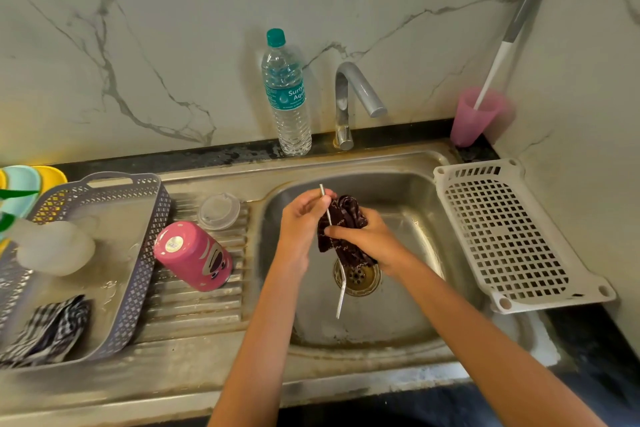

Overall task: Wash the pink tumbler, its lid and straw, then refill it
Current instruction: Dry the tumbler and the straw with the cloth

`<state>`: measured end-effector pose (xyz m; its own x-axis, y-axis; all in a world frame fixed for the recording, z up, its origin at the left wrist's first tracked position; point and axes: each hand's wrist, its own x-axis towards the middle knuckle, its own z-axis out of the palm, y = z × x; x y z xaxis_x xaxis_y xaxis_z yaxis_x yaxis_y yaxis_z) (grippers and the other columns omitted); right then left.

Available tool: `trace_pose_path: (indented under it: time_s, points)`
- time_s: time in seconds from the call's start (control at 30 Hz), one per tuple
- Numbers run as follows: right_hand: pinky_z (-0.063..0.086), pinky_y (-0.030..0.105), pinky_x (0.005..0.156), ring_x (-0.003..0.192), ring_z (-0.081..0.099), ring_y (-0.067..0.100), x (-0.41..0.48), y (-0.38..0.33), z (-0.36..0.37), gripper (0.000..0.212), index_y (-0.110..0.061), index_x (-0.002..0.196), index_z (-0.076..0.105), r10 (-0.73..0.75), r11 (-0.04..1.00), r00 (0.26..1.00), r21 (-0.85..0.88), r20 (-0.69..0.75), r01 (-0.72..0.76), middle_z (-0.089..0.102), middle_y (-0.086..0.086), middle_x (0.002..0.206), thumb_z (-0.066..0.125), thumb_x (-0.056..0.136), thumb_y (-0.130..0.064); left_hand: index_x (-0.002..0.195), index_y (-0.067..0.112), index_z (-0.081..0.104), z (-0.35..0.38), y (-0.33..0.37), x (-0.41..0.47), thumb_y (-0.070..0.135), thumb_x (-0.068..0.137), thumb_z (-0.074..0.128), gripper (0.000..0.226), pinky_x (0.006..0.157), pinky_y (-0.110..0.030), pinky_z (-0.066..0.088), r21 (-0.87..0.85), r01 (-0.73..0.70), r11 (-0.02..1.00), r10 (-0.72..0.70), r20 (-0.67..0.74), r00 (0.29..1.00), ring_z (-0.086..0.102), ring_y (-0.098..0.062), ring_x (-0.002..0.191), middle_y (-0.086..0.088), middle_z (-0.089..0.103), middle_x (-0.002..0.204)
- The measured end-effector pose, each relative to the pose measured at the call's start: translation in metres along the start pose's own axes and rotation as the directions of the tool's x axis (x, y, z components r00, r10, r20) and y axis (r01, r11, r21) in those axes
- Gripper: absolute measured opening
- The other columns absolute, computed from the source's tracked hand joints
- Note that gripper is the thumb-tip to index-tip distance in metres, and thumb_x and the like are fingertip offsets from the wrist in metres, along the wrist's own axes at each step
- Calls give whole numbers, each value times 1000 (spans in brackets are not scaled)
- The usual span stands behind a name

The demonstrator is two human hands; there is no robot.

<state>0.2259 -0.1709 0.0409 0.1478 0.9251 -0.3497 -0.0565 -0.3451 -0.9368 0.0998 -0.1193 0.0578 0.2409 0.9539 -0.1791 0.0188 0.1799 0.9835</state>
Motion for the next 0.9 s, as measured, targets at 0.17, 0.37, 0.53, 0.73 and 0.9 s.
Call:
trace_pose_path:
  time_s: [0.17, 0.37, 0.53, 0.73, 0.9]
  points:
    - [58, 36, 82, 91, 70, 16, 3, -3, -8, 31, -23, 101, 68, 11, 993, 1000, -121, 2, -11, 73, 1, 96, 82, 73, -21, 97, 12, 71, 1, -4, 9, 1, 92, 61, 15, 87, -23, 54, -274, 126, 953, -144, -48, 988, 71, -9, 91, 1, 77, 87]
    - [52, 24, 76, 81, 67, 4, -6, 0, -7, 23, -21, 94, 68, 58, 959, 997, -280, 44, -44, 72, -8, 86, 80, 75, -14, 99, 13, 68, -8, 10, 24, 6, 93, 61, 12, 85, -25, 56, -417, 129, 900, -208, -151, 966, 72, -8, 83, 4, 76, 88]
    - [49, 18, 67, 84, 66, 5, -20, 22, 0, 24, -26, 95, 65, 87, 972, 995, -215, -51, -96, 70, -9, 90, 78, 77, -16, 104, 7, 65, -24, 11, 36, 4, 93, 60, 13, 80, -27, 60, -507, 140, 851, -277, -206, 939, 73, -13, 87, -5, 73, 98]
    - [54, 26, 75, 89, 66, 13, -23, 34, -2, 32, -24, 100, 64, 130, 911, 981, -374, -141, -174, 68, -5, 95, 80, 74, -18, 100, 9, 66, -32, 3, 33, 6, 90, 64, 11, 88, -31, 58, -584, 40, 811, -273, -316, 909, 73, -14, 89, -5, 73, 99]
    - [54, 30, 77, 88, 66, 18, -29, 39, -7, 24, -20, 104, 62, -141, 739, 951, -668, -276, -84, 67, -3, 91, 71, 84, -30, 104, 9, 63, -44, 4, 34, 4, 90, 66, 15, 88, -31, 58, -491, -36, 871, -189, -402, 896, 72, -14, 86, -6, 72, 99]
